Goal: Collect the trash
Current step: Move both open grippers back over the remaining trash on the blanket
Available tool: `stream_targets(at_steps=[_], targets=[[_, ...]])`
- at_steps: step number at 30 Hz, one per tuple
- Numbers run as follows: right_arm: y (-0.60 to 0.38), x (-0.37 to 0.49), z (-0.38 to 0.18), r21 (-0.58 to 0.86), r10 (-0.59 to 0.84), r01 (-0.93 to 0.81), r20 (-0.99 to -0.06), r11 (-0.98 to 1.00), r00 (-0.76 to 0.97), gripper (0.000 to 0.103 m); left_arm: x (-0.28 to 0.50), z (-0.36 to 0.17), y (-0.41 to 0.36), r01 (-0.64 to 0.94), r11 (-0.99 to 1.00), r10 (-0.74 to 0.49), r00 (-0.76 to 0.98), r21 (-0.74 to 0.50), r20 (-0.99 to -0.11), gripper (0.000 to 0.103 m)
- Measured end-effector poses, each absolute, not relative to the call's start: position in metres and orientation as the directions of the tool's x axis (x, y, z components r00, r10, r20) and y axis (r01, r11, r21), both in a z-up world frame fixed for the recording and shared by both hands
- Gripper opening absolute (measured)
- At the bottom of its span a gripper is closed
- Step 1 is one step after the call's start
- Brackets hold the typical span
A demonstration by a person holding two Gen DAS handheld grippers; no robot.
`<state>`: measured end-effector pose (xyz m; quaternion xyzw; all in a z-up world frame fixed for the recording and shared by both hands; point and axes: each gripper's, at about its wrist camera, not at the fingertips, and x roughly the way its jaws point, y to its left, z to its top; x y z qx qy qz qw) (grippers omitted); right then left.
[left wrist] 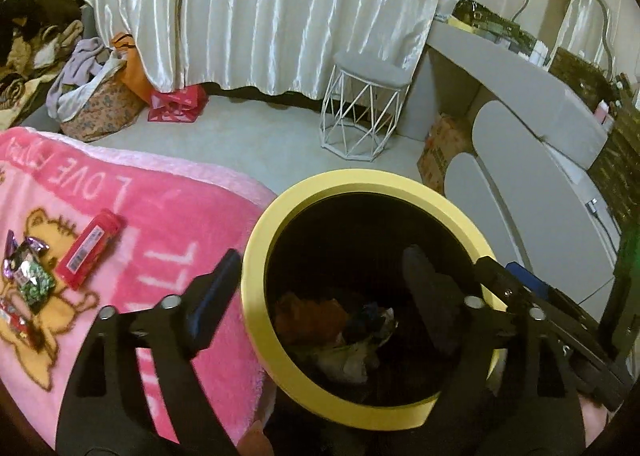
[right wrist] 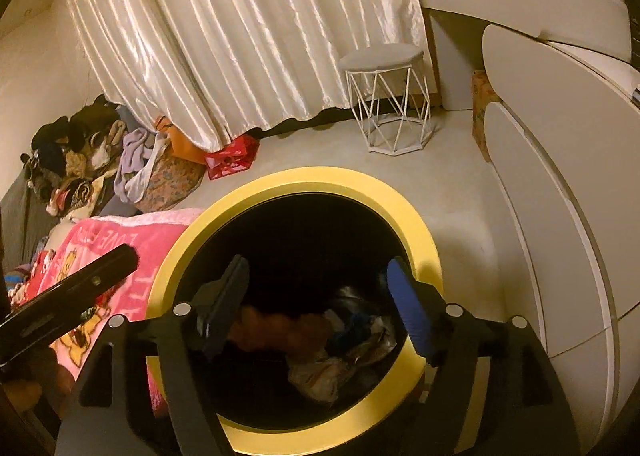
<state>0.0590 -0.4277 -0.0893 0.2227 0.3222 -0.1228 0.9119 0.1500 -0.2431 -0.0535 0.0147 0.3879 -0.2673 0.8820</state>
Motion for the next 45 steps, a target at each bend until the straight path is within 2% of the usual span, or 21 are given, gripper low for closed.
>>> stream_targets(at_steps=[1, 2, 7, 26, 45], targets=[[-0.427, 0.058, -0.088, 0.324, -0.087, 0.370, -0.639, 0.870, 0.765, 0.075, 0.149, -0.052, -0.241, 0.482, 0.857, -0.463, 0.561, -0.184, -0.686, 0.091], [-0.427, 0.057, -0.088, 0.323, -0.091, 0.371, -0.635, 0.871, 0.767, 0.076, 0.147, -0.050, -0.239, 0.481, 0.857, -0.467, 0.568, -0.187, -0.678, 0.092], [-0.423, 0.052, -0.083, 0.330, -0.095, 0.360, -0.608, 0.873, 0.788, 0.079, 0.133, -0.042, -0.228, 0.463, 0.876, -0.434, 0.630, -0.138, -0.644, 0.092], [-0.377, 0.048, -0.048, 0.262, -0.052, 0.214, -0.511, 0.941, 0.858, 0.087, 0.113, -0.018, -0.158, 0.316, 0.941, -0.326, 0.760, -0.118, -0.563, 0.092], [-0.331, 0.055, -0.034, 0.239, 0.042, 0.092, -0.502, 0.966, 0.864, 0.087, 0.117, -0.013, -0.084, 0.152, 0.973, -0.223, 0.813, -0.174, -0.537, 0.092]])
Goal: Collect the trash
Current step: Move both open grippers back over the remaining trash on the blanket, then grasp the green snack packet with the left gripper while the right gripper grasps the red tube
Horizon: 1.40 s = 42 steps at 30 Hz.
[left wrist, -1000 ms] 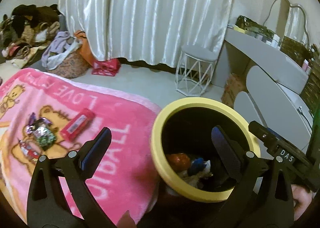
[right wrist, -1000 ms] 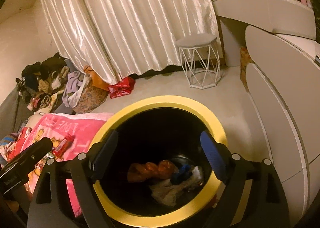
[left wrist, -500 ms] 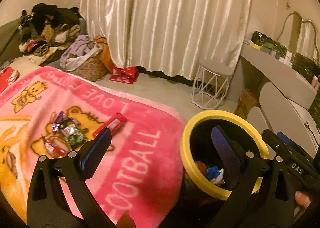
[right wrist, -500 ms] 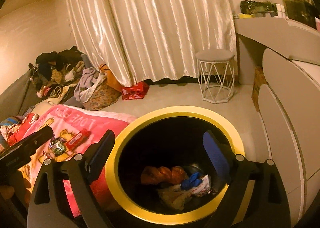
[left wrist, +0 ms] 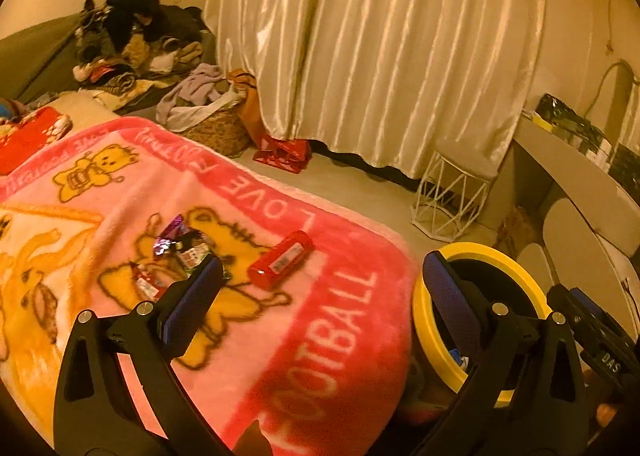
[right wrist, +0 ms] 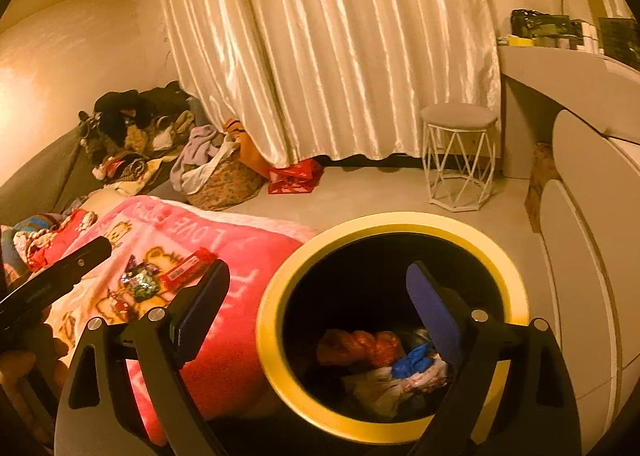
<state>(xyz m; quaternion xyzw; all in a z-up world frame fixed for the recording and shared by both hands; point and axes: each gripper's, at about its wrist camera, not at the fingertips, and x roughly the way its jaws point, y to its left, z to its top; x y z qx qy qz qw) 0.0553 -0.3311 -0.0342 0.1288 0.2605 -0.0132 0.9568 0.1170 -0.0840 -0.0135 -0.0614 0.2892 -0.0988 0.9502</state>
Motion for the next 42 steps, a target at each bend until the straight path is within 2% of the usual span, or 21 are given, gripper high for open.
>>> stream_targets(at_steps=[27, 29, 32, 35, 37, 40, 42], targets=[[-0.224, 0.134, -0.033, 0.202, 0.233, -0.140, -0.572, 0.969, 0.787, 0.088, 0.140, -0.037, 0.026, -0.050, 0.960, -0.128, 0.798, -0.276, -0.589, 0.092], [-0.213, 0.147, -0.038, 0.192, 0.241, -0.156, -0.586, 0.969, 0.773, 0.088, 0.142, -0.039, 0.031, -0.053, 0.957, -0.131, 0.796, -0.284, -0.591, 0.086], [-0.203, 0.164, -0.045, 0.195, 0.255, -0.170, -0.607, 0.966, 0.752, 0.088, 0.148, -0.044, 0.037, -0.048, 0.949, -0.158, 0.781, -0.310, -0.604, 0.072], [-0.189, 0.184, -0.055, 0.177, 0.254, -0.183, -0.638, 0.967, 0.727, 0.088, 0.160, -0.053, 0.041, -0.045, 0.941, -0.191, 0.745, -0.334, -0.639, 0.057], [-0.183, 0.194, -0.060, 0.172, 0.256, -0.189, -0.654, 0.967, 0.712, 0.088, 0.168, -0.059, 0.041, -0.047, 0.940, -0.203, 0.720, -0.338, -0.663, 0.043], [-0.176, 0.210, -0.067, 0.176, 0.260, -0.192, -0.669, 0.966, 0.696, 0.088, 0.182, -0.069, 0.038, -0.042, 0.938, -0.226, 0.679, -0.345, -0.699, 0.030], [-0.173, 0.220, -0.071, 0.180, 0.262, -0.191, -0.680, 0.965, 0.685, 0.087, 0.189, -0.075, 0.036, -0.040, 0.938, -0.235, 0.658, -0.345, -0.715, 0.027]])
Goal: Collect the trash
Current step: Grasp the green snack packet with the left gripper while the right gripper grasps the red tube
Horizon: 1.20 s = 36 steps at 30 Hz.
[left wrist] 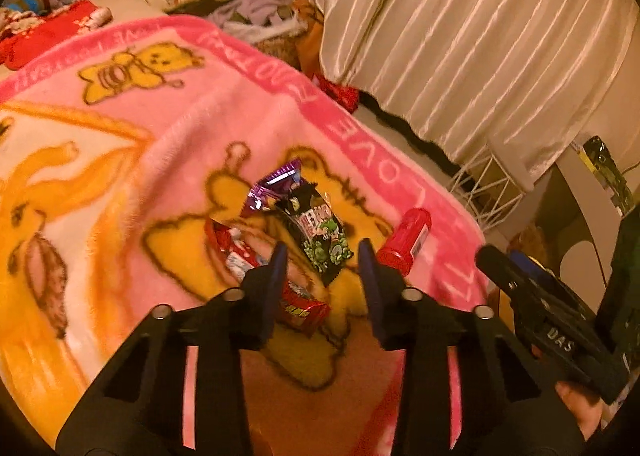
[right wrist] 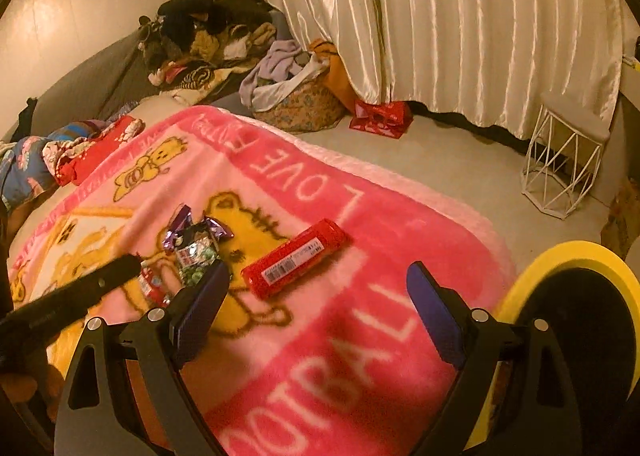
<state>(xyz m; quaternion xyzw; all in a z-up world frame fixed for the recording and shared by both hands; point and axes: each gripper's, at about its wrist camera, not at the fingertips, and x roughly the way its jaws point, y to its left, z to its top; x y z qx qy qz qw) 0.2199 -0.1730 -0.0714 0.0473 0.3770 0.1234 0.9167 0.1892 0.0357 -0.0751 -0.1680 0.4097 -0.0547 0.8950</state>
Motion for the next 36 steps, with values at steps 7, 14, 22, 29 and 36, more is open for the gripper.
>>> stream_targets(at_steps=[7, 14, 22, 29, 36], targets=[[-0.167, 0.258, -0.100, 0.236, 0.290, -0.170, -0.739, 0.957, 0.608, 0.082, 0.211, -0.093, 0.032, -0.061, 0.937, -0.245, 0.586, -0.344, -0.773, 0.026], [-0.173, 0.288, -0.131, 0.398, 0.400, -0.117, -0.770, 0.910, 0.497, 0.076, 0.225, -0.103, 0.033, -0.074, 0.932, -0.256, 0.557, -0.355, -0.790, 0.026], [-0.161, 0.283, -0.134, 0.444, 0.486, -0.205, -0.740, 0.872, 0.465, 0.047, 0.238, -0.118, 0.032, -0.101, 0.924, -0.264, 0.531, -0.370, -0.805, 0.017], [-0.165, 0.243, -0.120, 0.379, 0.462, -0.264, -0.701, 0.887, 0.543, 0.039, 0.232, -0.116, 0.030, -0.079, 0.918, -0.283, 0.555, -0.388, -0.782, 0.006], [-0.189, 0.210, -0.098, 0.368, 0.421, -0.221, -0.664, 0.903, 0.618, 0.035, 0.216, -0.095, 0.018, -0.010, 0.923, -0.298, 0.614, -0.385, -0.731, 0.001]])
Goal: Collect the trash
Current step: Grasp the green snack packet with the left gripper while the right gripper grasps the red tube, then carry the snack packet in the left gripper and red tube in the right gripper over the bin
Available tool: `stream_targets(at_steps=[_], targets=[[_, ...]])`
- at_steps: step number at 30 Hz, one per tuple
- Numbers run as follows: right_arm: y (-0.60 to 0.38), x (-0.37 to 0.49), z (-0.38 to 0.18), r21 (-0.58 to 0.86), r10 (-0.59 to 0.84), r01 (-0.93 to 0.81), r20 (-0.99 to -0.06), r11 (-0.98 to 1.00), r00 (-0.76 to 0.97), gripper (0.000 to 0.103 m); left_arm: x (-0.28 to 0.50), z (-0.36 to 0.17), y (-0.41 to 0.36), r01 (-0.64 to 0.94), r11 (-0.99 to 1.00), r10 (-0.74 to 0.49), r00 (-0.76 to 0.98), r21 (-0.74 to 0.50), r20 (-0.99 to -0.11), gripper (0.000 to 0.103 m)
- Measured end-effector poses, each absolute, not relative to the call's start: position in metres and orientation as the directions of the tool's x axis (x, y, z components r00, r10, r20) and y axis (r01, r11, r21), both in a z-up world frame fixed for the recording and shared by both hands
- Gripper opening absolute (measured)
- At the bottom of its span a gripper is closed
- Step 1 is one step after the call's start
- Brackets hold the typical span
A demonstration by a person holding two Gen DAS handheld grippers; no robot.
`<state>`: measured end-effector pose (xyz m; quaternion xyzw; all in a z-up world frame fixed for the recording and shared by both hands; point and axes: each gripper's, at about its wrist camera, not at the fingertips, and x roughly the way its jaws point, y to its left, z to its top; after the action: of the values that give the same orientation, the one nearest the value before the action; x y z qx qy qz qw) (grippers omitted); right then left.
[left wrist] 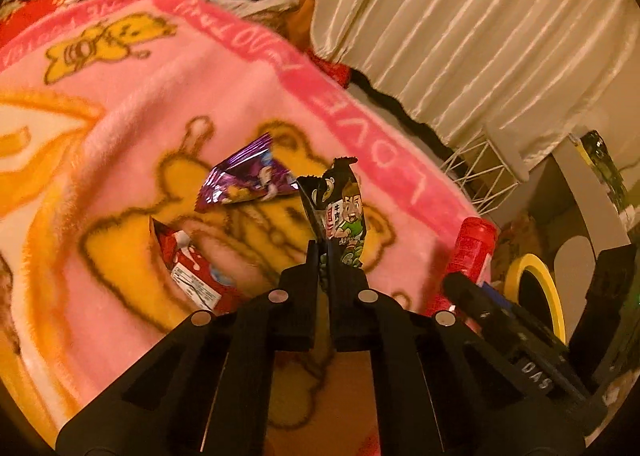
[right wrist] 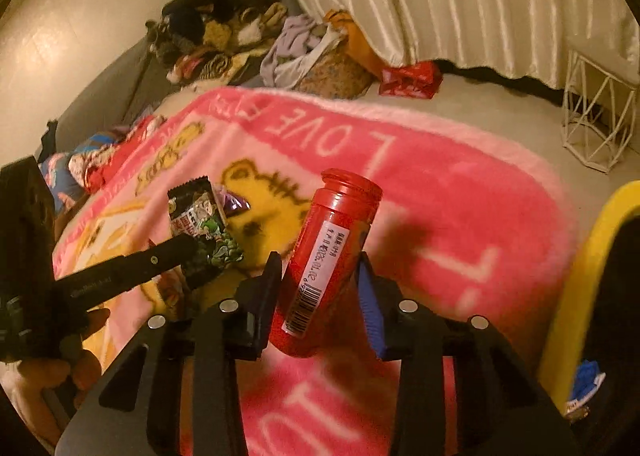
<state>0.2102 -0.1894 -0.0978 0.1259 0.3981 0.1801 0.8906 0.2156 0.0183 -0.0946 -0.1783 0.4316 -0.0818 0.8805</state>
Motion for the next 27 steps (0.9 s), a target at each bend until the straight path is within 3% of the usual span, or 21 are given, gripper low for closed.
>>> stream_targets(at_steps=[27], targets=[[-0.273, 0.139, -0.062, 0.412, 0.340, -0.098, -0.572, 0.906, 0.746, 0.028, 0.169, -0.037, -0.056, 0.194, 0.914, -0.391, 0.660, -0.357, -0.641, 0.001]])
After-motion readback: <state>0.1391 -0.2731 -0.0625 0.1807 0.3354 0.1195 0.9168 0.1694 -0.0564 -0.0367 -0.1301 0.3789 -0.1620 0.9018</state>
